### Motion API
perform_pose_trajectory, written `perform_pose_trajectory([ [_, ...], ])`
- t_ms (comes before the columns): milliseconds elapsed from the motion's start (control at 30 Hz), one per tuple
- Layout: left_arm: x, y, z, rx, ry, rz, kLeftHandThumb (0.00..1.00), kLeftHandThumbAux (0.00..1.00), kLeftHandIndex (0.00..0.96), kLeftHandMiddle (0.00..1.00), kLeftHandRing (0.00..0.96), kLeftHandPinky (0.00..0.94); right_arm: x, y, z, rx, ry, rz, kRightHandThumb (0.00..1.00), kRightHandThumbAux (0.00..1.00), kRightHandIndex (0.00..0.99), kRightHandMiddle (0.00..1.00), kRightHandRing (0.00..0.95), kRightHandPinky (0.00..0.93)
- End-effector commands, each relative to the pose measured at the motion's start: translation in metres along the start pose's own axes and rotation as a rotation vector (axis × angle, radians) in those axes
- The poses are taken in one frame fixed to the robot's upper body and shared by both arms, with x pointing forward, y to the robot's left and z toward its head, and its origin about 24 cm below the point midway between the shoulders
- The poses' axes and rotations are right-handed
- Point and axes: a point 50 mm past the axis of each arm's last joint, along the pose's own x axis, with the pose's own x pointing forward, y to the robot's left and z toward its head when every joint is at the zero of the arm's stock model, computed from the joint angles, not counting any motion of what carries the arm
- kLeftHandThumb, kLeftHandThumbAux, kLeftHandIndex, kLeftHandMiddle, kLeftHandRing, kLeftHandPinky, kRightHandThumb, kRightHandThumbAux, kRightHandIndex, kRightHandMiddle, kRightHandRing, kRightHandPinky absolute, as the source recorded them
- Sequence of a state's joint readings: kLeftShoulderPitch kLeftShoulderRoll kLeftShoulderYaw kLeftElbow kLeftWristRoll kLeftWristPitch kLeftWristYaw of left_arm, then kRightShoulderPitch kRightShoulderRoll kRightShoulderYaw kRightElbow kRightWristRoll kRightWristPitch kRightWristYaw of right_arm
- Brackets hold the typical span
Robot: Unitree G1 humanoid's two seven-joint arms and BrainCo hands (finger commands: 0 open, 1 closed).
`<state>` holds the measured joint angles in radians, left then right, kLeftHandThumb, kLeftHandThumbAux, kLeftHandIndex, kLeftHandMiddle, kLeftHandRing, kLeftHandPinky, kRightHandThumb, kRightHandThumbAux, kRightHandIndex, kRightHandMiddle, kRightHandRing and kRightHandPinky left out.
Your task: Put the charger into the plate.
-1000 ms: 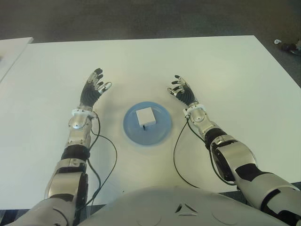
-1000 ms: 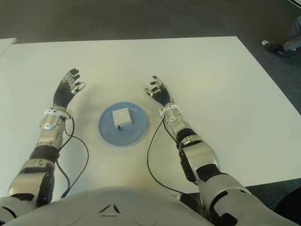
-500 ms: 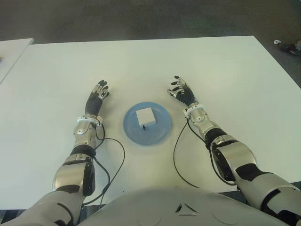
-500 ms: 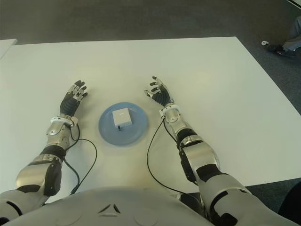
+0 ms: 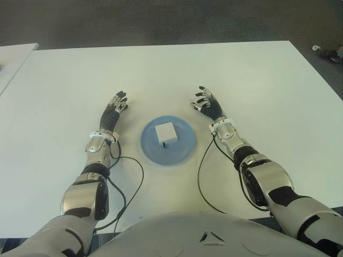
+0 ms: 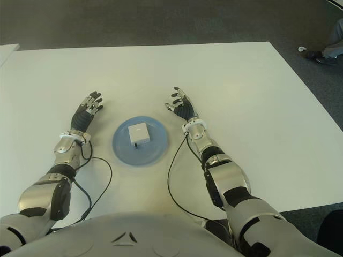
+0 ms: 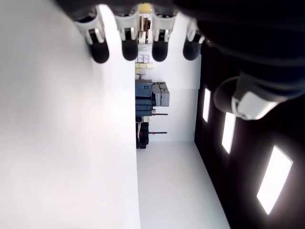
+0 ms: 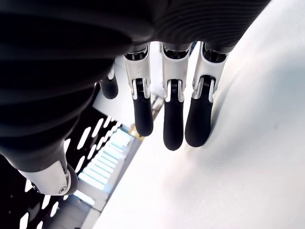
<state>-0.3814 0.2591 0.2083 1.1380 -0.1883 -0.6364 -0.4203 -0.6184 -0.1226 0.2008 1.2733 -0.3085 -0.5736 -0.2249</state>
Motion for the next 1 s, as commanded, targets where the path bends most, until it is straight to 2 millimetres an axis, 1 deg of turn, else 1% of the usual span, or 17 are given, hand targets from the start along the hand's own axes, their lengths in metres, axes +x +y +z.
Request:
perform_pose_trajectory([
  [33,-0.008,-0.007,-0.017,0.013,0.100,-0.031,0.006,0.414,0.000,0.000,0.000,0.000,-0.029,0.026,-0.038,0.035,0.190,0.101,0.046,0.647,0.035,0.219,0.286,0.301],
  [167,-0.008,-0.008,-0.017,0.027,0.101,-0.039,0.007,0.418,0.000,0.000,0.000,0.000,-0.029,0.025,-0.039,0.080,0.199,0.093,0.050,0.645,0.028,0.190,0.245,0.250],
  [200,-0.008,-0.009,-0.017,0.031,0.100,-0.041,0.008,0.420,0.000,0.000,0.000,0.000,-0.029,0.025,-0.039,0.094,0.203,0.091,0.050,0.640,0.023,0.167,0.211,0.209],
  [233,-0.008,-0.009,-0.017,0.035,0.099,-0.044,0.008,0.420,0.000,0.000,0.000,0.000,-0.029,0.024,-0.039,0.115,0.206,0.087,0.050,0.638,0.021,0.159,0.199,0.194],
  [267,-0.008,-0.010,-0.017,0.038,0.098,-0.045,0.009,0.423,0.000,0.000,0.000,0.000,-0.028,0.023,-0.039,0.130,0.209,0.084,0.047,0.633,0.014,0.133,0.162,0.153],
  [333,-0.008,-0.010,-0.017,0.041,0.097,-0.048,0.010,0.427,0.000,0.000,0.000,0.000,-0.027,0.021,-0.038,0.153,0.209,0.079,0.041,0.626,0.005,0.102,0.119,0.104],
  [467,-0.008,-0.012,-0.017,0.046,0.095,-0.052,0.011,0.433,0.000,0.000,0.000,0.000,-0.025,0.017,-0.038,0.232,0.226,0.056,0.029,0.628,0.001,0.068,0.076,0.077],
  [600,-0.007,-0.013,-0.016,0.058,0.094,-0.057,0.011,0.442,0.000,0.000,0.000,0.000,-0.025,0.016,-0.042,0.380,0.273,0.014,0.022,0.638,0.000,0.041,0.045,0.054],
  [700,-0.008,-0.013,-0.016,0.066,0.092,-0.063,0.012,0.451,0.000,0.000,0.000,0.000,-0.026,0.014,-0.045,0.447,0.294,-0.013,0.021,0.637,0.000,0.024,0.027,0.038],
  [867,-0.008,-0.015,-0.016,0.084,0.087,-0.073,0.015,0.458,0.000,0.000,0.000,0.000,-0.026,0.012,-0.047,0.529,0.334,-0.086,0.031,0.617,0.000,0.004,0.005,0.015],
  [1000,-0.008,-0.015,-0.015,0.093,0.085,-0.078,0.019,0.456,0.000,0.000,0.000,0.000,-0.026,0.011,-0.048,0.554,0.342,-0.114,0.043,0.607,0.000,0.000,0.001,0.010],
])
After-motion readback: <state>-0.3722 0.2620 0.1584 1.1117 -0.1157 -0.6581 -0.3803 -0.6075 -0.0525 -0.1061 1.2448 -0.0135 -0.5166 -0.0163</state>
